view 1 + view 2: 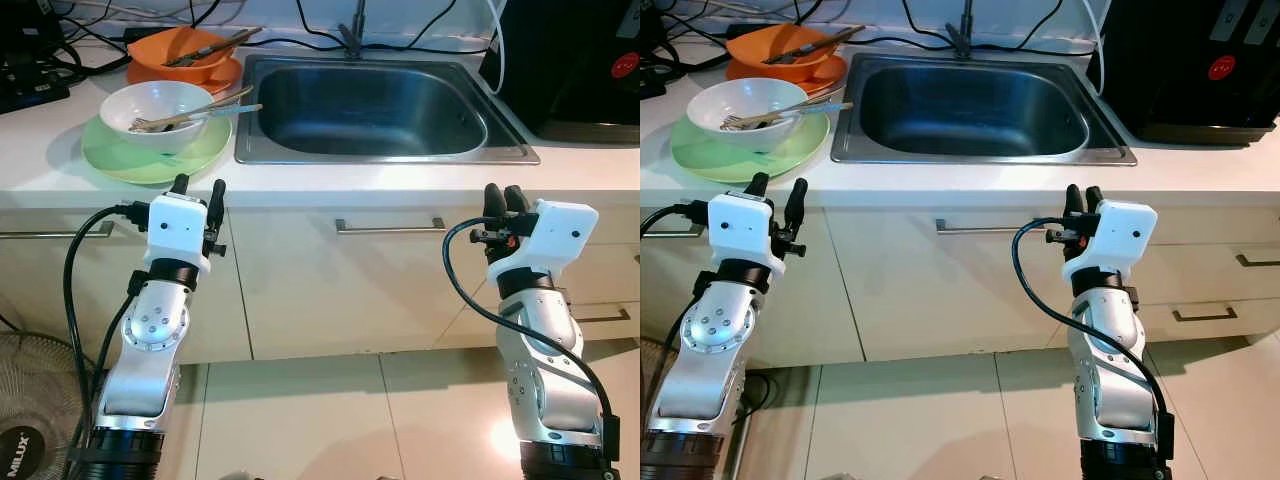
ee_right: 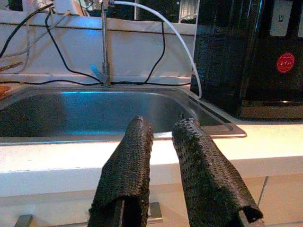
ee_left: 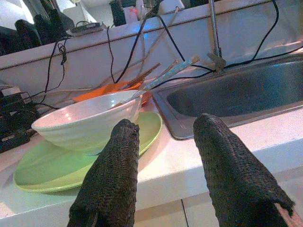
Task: Kitchen organization
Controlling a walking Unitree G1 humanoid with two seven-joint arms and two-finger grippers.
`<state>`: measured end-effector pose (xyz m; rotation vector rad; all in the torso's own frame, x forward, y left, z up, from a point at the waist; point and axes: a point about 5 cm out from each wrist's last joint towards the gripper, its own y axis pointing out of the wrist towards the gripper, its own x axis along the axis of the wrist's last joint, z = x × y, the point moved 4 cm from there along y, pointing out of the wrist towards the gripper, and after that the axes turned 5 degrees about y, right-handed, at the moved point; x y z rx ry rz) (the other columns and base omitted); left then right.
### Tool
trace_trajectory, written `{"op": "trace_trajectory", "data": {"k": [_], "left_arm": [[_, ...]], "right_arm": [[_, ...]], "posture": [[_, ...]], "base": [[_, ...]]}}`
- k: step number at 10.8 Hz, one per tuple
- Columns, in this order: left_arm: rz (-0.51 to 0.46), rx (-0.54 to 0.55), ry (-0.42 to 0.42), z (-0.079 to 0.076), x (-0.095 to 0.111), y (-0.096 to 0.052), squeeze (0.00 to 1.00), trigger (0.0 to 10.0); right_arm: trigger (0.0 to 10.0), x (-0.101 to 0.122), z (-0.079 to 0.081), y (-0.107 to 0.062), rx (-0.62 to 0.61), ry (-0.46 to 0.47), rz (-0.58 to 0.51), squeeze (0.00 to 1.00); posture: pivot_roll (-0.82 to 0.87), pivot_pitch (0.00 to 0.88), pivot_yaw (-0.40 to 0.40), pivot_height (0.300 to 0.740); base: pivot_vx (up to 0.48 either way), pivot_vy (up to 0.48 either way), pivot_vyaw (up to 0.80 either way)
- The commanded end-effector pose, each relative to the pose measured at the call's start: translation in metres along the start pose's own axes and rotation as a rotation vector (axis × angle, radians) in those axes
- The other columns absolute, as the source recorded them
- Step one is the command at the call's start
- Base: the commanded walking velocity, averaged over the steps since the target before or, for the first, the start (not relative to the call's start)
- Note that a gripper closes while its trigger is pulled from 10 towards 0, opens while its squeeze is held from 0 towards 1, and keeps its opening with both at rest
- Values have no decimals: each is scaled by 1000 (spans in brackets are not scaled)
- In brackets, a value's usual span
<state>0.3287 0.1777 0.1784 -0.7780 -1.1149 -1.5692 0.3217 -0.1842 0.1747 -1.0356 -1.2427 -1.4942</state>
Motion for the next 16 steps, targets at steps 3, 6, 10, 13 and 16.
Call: {"op": "trace_trajectory", "data": {"k": [3,6,10,13,16], "left_arm": [[24,-212,-80,-42,6,24,0,10000],[20,-212,-80,-41,8,25,0,10000],[24,-224,-85,-43,7,27,0,10000],[-7,-94,-76,-19,14,35,0,10000],[2,-105,-71,-22,12,34,0,10000]], "right_arm": [[10000,-10,47,23,127,70,65,0],[10000,-9,49,22,144,80,52,0],[10000,-10,50,24,149,75,52,0],[10000,-10,49,25,152,70,51,0],[10000,-9,50,25,158,54,50,0]], "posture": [[-50,45,-39,740],[-48,52,-39,740],[-49,53,-39,740],[-49,52,-44,740],[-49,52,-41,740]], "base": [[0,0,0],[0,0,0],[0,0,0],[0,0,0],[0,0,0]]}}
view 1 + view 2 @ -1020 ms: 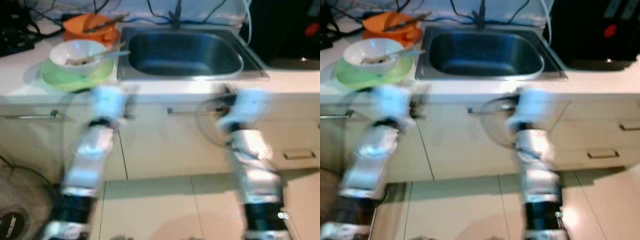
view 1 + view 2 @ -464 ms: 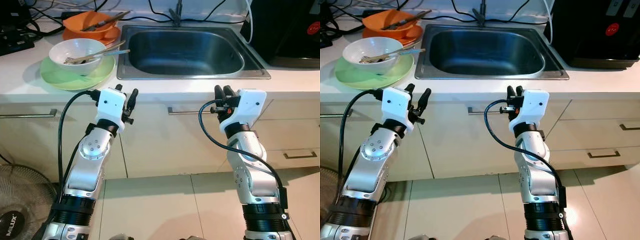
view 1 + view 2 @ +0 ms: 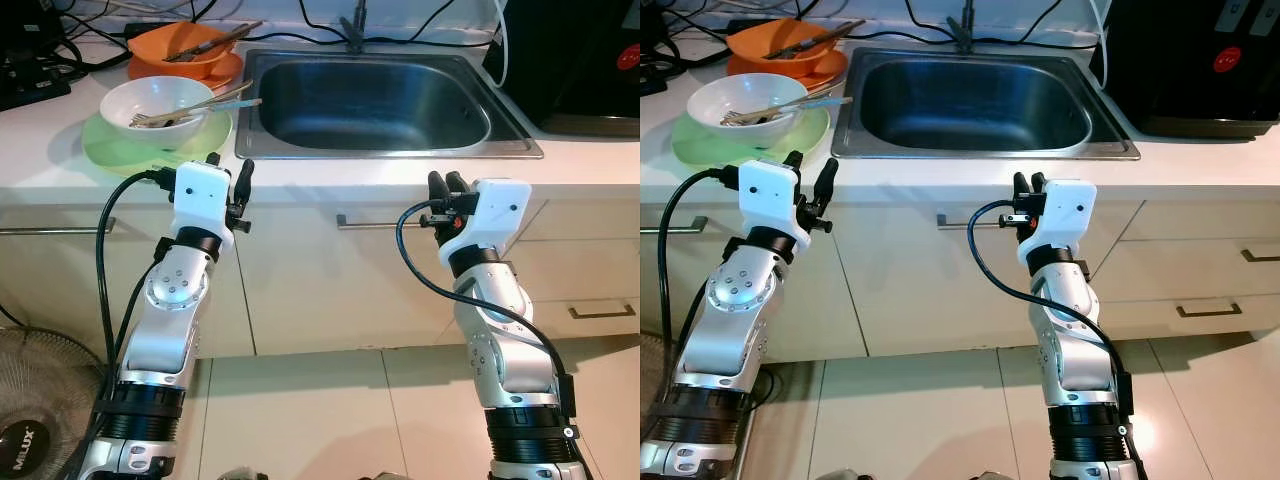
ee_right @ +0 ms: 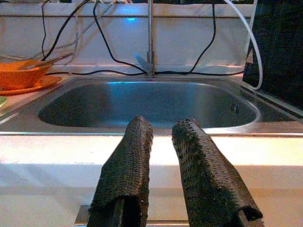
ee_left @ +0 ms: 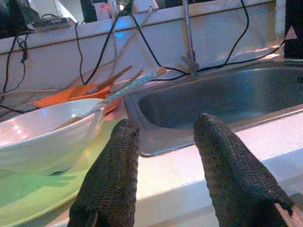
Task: Kitchen organization
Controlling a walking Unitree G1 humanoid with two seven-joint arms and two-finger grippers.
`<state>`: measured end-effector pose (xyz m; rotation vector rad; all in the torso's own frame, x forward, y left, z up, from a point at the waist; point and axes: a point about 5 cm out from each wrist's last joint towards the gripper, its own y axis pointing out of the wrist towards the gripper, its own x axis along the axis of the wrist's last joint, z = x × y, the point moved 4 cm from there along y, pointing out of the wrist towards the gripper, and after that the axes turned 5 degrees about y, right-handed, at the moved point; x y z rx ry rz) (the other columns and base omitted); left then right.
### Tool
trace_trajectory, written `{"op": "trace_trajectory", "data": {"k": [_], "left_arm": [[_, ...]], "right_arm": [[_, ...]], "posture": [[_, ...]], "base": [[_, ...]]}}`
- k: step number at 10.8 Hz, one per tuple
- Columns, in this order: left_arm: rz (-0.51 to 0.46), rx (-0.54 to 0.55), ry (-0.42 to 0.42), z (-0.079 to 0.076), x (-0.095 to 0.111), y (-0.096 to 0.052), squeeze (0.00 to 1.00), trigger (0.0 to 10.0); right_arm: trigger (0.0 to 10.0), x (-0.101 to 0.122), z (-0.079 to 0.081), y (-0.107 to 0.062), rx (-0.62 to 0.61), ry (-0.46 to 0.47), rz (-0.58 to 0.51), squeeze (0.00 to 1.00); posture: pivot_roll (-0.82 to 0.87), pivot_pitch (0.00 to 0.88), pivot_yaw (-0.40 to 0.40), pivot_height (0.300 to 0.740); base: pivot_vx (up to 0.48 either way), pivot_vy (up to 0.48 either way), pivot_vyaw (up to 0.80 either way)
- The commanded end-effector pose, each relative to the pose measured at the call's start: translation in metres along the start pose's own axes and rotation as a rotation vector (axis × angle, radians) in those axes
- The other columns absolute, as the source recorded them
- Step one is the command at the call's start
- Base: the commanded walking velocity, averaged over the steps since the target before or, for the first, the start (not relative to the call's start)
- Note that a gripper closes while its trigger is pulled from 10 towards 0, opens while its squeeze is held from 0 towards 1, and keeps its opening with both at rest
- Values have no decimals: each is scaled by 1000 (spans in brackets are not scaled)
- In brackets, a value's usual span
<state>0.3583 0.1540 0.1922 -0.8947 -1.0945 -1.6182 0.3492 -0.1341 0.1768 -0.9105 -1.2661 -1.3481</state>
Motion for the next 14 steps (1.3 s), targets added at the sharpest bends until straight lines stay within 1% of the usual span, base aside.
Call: {"op": "trace_trajectory", "data": {"k": [1,2,3,6,14], "left_arm": [[1,-2,24,-2,0,1,0,10000],[3,7,30,0,-1,1,0,10000],[4,6,31,0,-1,1,0,10000],[4,3,33,-2,-2,0,0,10000],[-2,-2,33,-3,-1,1,0,10000]], "right_arm": [[10000,2,-1,2,4,-8,-8,0],[10000,3,-2,2,0,-2,-14,0],[10000,2,-3,2,-5,12,-12,0],[10000,0,0,2,9,-10,-3,0],[10000,-2,0,3,3,3,2,0]], "posture": [[-49,52,-43,740],[-48,47,-44,740],[-48,45,-44,740],[-46,37,-47,740],[-42,38,-46,740]], "base": [[0,0,725],[270,0,800],[277,0,0],[293,0,0],[351,0,0]]}}
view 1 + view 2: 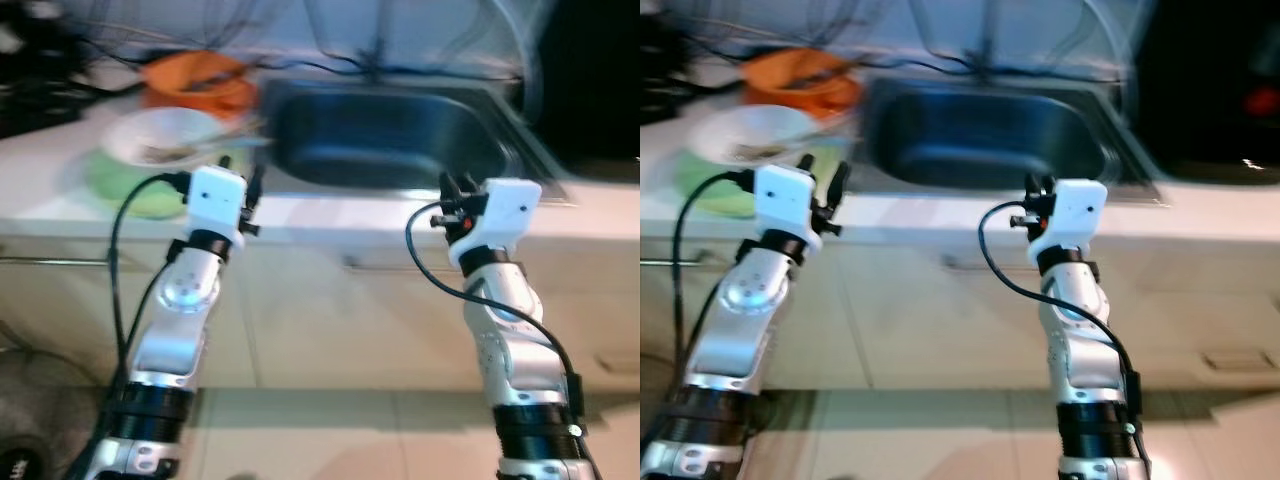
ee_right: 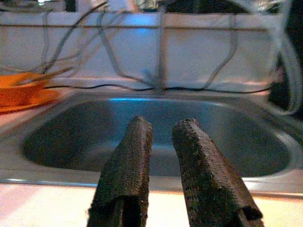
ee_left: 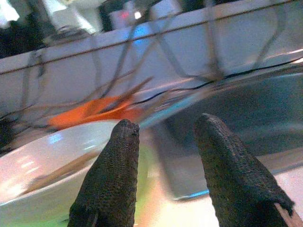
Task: Kitchen organization
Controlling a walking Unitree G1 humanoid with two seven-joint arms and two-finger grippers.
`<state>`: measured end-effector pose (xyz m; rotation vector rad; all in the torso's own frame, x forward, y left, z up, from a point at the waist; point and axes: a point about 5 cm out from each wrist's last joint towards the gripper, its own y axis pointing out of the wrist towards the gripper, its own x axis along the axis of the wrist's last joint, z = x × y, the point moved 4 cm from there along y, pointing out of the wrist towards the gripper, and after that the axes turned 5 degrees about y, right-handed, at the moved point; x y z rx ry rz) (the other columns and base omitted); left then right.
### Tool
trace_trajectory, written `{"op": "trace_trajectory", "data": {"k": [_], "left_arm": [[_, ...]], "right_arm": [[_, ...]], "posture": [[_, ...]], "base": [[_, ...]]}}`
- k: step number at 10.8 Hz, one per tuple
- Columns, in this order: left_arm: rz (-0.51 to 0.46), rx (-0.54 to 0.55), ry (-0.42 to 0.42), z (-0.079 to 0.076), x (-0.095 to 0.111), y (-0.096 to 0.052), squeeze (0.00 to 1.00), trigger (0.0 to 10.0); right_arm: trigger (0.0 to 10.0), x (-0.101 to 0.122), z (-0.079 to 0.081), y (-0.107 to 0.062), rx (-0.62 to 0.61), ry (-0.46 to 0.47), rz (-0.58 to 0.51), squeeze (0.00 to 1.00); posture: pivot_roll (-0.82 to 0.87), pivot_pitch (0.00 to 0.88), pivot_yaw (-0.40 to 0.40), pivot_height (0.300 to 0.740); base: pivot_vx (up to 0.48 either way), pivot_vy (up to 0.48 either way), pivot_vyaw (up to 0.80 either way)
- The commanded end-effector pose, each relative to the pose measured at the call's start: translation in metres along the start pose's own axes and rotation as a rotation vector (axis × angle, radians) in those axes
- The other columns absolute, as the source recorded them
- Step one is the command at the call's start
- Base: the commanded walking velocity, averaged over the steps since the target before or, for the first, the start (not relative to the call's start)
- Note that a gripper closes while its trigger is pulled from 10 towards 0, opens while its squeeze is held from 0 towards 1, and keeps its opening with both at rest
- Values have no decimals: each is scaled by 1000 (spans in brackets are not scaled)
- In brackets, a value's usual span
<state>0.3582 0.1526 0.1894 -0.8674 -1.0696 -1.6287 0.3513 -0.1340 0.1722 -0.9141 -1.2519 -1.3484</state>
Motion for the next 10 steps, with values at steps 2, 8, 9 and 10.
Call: {"op": "trace_trajectory", "data": {"k": [2,8,9,10], "left_arm": [[-5,4,0,0,2,2,0,10000],[-32,-6,10,-2,7,1,0,10000],[-46,-14,6,-4,9,0,0,10000],[-73,-37,11,-7,13,-1,0,10000]], "right_arm": [[10000,3,1,2,9,-8,-7,0],[10000,6,-1,2,3,8,-22,0],[10000,6,-1,2,3,10,-22,0],[10000,6,-1,2,1,13,-24,0]], "posture": [[-42,40,-46,740],[-44,51,-48,740],[-44,51,-48,740],[-44,53,-48,740]], "base": [[377,0,0],[314,0,0],[0,0,0],[0,0,0]]}}
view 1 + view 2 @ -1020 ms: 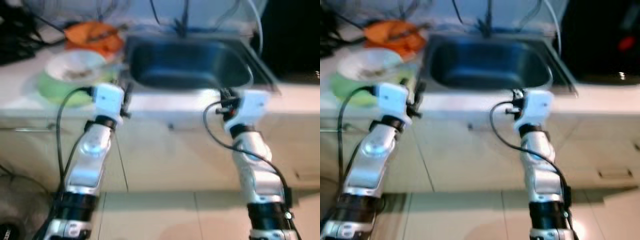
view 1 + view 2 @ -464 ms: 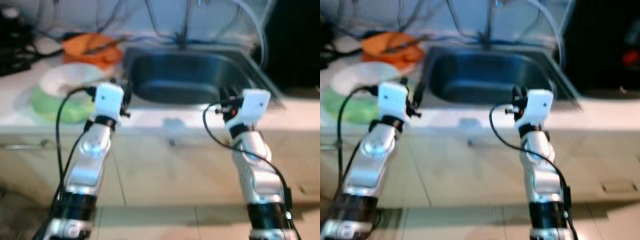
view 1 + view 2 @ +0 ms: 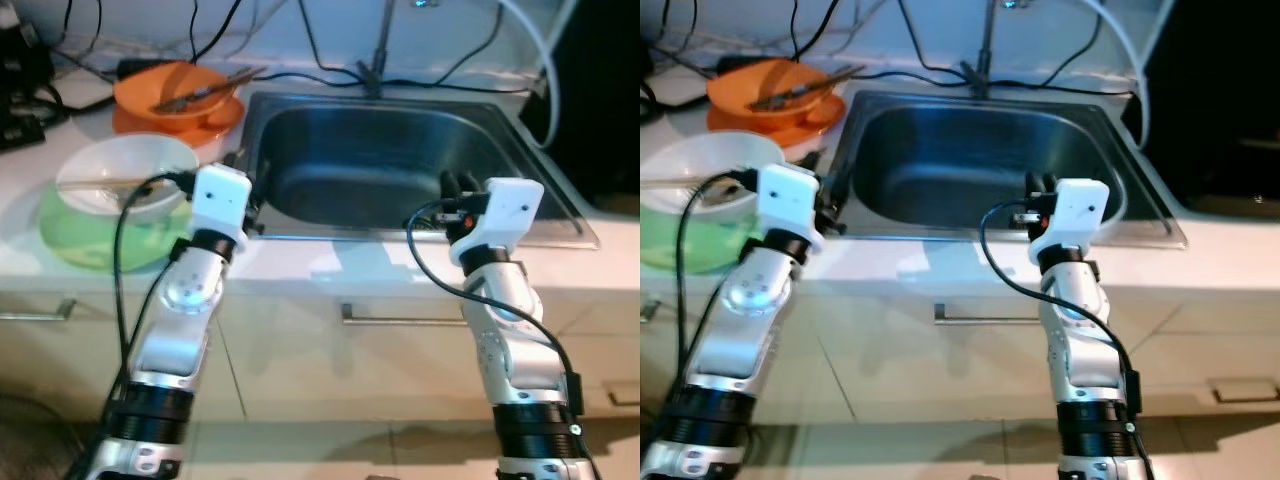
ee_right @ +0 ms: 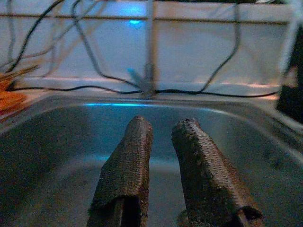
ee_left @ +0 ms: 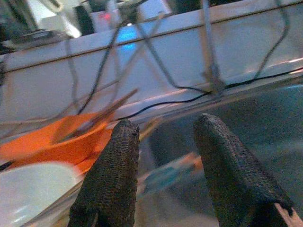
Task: Kitchen organization
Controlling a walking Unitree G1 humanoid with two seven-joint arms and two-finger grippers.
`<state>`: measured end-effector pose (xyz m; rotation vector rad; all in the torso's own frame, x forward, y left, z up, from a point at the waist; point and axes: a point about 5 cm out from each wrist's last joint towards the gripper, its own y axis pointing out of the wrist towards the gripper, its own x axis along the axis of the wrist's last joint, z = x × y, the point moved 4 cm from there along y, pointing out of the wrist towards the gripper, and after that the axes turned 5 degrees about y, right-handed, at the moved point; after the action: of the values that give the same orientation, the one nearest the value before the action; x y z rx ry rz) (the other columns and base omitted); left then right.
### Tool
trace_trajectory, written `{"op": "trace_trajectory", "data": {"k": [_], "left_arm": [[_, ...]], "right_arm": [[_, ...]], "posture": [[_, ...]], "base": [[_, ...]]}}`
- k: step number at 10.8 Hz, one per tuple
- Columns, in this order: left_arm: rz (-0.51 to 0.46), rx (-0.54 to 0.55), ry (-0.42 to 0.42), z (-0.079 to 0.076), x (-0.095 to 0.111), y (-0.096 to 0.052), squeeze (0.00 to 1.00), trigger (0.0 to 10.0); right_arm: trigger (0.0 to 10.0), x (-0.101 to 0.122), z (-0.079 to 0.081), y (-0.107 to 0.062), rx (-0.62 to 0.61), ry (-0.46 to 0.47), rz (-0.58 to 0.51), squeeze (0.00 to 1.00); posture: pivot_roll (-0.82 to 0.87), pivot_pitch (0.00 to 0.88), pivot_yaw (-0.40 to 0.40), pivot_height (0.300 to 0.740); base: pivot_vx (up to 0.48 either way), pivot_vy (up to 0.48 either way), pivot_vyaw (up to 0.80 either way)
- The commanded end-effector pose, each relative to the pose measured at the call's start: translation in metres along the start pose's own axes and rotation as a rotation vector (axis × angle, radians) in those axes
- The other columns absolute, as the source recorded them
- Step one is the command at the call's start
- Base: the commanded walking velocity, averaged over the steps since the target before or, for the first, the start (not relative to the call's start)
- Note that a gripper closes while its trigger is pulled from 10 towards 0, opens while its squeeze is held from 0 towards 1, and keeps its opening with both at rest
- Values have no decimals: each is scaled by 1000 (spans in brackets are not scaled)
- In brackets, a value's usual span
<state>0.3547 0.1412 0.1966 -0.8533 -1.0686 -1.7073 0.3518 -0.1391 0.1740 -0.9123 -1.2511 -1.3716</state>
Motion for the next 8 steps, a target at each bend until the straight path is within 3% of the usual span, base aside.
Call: {"op": "trace_trajectory", "data": {"k": [1,3,4,5,6,8], "left_arm": [[-39,-21,21,0,10,-2,0,10000],[-143,-114,148,-8,38,1,0,10000],[-211,-200,242,-21,54,1,0,10000],[-245,-248,305,-29,60,0,545,10000],[-266,-327,398,-42,60,-2,1000,10000],[-174,-421,579,-50,32,-8,1000,10000]], "right_arm": [[10000,4,4,2,12,13,-14,0],[10000,6,4,2,8,21,-21,0],[10000,5,4,2,9,24,-20,0],[10000,5,5,2,10,26,-20,0],[10000,4,5,2,10,29,-18,0],[10000,4,4,2,1,33,-16,0]], "posture": [[-44,55,-50,740],[-39,57,-53,740],[-36,57,-54,740],[-37,57,-54,740],[-37,56,-52,740],[-38,56,-51,740]], "base": [[0,0,0],[0,0,0],[0,0,0],[0,0,0],[0,0,0],[0,0,0]]}}
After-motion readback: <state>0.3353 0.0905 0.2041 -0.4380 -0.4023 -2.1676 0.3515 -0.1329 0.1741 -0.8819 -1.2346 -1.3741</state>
